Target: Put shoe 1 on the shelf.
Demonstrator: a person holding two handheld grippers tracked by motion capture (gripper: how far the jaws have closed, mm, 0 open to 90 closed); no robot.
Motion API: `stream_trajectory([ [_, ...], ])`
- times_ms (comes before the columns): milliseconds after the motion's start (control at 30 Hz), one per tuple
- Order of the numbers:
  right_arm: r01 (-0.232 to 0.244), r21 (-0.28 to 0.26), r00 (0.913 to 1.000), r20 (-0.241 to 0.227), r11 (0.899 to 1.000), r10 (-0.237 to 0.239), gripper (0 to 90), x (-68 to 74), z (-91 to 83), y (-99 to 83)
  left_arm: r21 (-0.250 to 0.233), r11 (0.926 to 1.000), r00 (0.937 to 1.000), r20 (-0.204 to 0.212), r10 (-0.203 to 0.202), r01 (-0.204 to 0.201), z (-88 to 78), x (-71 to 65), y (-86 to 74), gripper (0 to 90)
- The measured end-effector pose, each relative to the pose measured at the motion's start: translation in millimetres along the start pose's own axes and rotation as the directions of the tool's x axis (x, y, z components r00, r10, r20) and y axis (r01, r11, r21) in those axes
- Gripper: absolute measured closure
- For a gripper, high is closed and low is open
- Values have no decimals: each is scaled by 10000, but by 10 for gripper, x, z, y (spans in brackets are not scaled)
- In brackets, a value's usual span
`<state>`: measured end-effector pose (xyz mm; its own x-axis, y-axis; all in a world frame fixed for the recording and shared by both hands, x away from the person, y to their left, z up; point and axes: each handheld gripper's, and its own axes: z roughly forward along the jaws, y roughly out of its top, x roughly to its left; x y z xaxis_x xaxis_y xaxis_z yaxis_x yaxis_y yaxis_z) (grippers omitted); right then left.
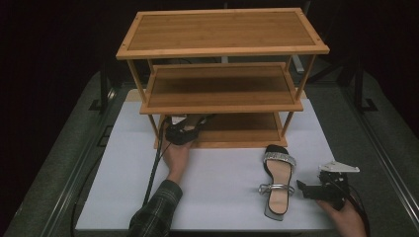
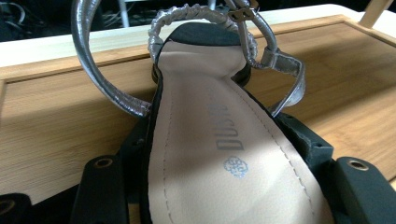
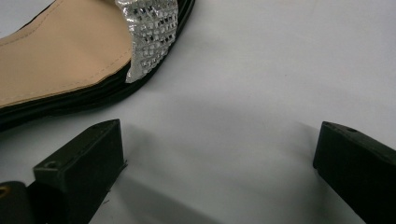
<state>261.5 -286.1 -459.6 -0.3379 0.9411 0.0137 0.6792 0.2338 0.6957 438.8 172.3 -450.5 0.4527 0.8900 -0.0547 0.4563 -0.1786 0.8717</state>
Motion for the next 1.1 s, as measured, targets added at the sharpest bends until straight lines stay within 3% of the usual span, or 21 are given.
stream_trajectory([
  [267, 3, 2, 10000, 3, 10000, -3, 11, 1, 0, 0, 297, 9994, 9998, -40, 169, -168, 20, 3, 6, 369],
  [300, 1, -1, 10000, 4, 10000, -1, 11, 1, 0, 0, 298, 9995, 9998, 184, 106, -111, 20, 17, 6, 356],
  [433, 0, 0, 10000, 4, 10000, 0, 11, 1, 0, 0, 363, 9992, 9988, 456, -197, 181, 5, 58, -5, 253],
  [567, 4, 0, 10000, 5, 10000, -4, 12, 1, 0, 0, 341, 9990, 9980, 571, 270, -290, -97, 69, -32, 244],
  [633, 1, 2, 10000, 4, 10000, -1, 11, 1, 0, 0, 318, 9995, 9982, 606, 18, -38, -148, 44, -52, 239],
  [667, 4, -2, 10000, 5, 10000, -4, 12, 1, 0, 0, 272, 9996, 9979, 639, 84, -101, -185, 45, -62, 228],
  [767, 6, -4, 10000, 6, 10000, -6, 12, 2, 0, 0, 406, 9972, 9953, 770, 593, -625, -332, 68, -98, 230],
  [900, 16, -6, 10000, 7, 10000, -16, 12, 1, 1, 0, 366, 9972, 9932, 993, 615, -654, -460, 129, -111, 265],
  [933, 9, -3, 10000, 13, 10000, -9, 12, 2, 0, 0, 371, 9970, 9920, 1084, 643, -686, -485, 152, -113, 319],
  [1000, 10, -6, 10000, 16, 10000, -10, 12, 3, 0, 0, 357, 9943, 9855, 1405, 946, -1005, -572, 245, -130, 366],
  [1100, 12, -4, 10000, 7, 10000, -12, 12, 2, 1, 0, 343, 9923, 9813, 1566, 1121, -1189, -617, 300, -145, 430],
])
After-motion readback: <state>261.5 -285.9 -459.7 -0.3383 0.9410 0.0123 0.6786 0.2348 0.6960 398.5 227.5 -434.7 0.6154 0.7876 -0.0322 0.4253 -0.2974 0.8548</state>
